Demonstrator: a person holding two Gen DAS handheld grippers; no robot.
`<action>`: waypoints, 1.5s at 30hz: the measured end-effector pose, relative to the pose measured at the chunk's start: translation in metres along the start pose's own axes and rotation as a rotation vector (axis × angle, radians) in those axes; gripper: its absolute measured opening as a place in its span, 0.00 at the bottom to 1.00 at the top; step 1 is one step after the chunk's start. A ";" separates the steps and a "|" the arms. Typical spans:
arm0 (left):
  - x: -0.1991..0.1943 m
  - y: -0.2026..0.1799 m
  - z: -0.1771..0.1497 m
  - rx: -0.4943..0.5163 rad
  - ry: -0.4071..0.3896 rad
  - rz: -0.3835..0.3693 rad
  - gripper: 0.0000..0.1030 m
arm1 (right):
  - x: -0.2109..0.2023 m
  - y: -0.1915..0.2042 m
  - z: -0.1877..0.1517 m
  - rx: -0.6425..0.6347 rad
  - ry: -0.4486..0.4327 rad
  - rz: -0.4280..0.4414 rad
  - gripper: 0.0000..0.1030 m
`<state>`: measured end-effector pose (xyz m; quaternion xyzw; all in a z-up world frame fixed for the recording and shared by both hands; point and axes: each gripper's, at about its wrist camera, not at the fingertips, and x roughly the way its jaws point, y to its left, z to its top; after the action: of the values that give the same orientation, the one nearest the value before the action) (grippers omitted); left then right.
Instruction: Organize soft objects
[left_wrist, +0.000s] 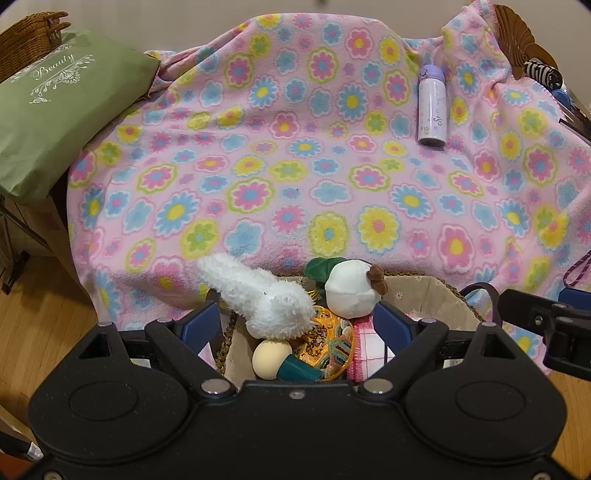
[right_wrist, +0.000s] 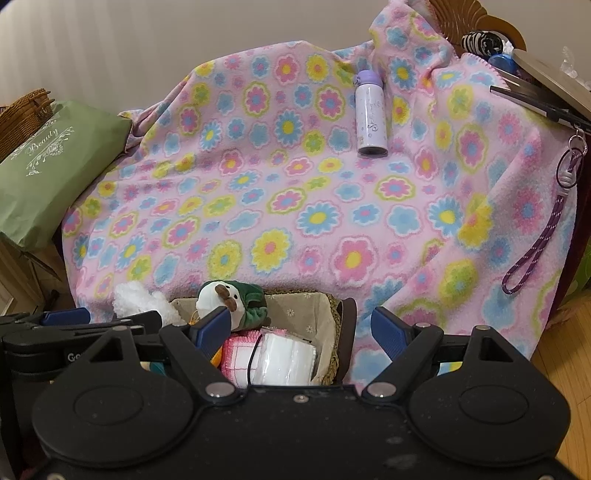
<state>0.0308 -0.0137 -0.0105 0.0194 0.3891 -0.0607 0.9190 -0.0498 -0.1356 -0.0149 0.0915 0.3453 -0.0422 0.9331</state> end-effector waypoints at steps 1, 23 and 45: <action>0.000 0.000 0.000 -0.001 0.000 0.000 0.85 | 0.000 0.000 0.000 0.000 0.000 0.001 0.81; 0.001 0.001 -0.003 -0.001 0.000 -0.002 0.85 | 0.001 -0.001 -0.002 0.005 0.007 0.002 0.82; 0.001 0.002 -0.002 -0.009 0.003 -0.003 0.85 | 0.001 -0.002 -0.002 0.006 0.009 0.003 0.82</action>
<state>0.0299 -0.0111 -0.0125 0.0150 0.3909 -0.0601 0.9183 -0.0509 -0.1368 -0.0176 0.0951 0.3492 -0.0416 0.9313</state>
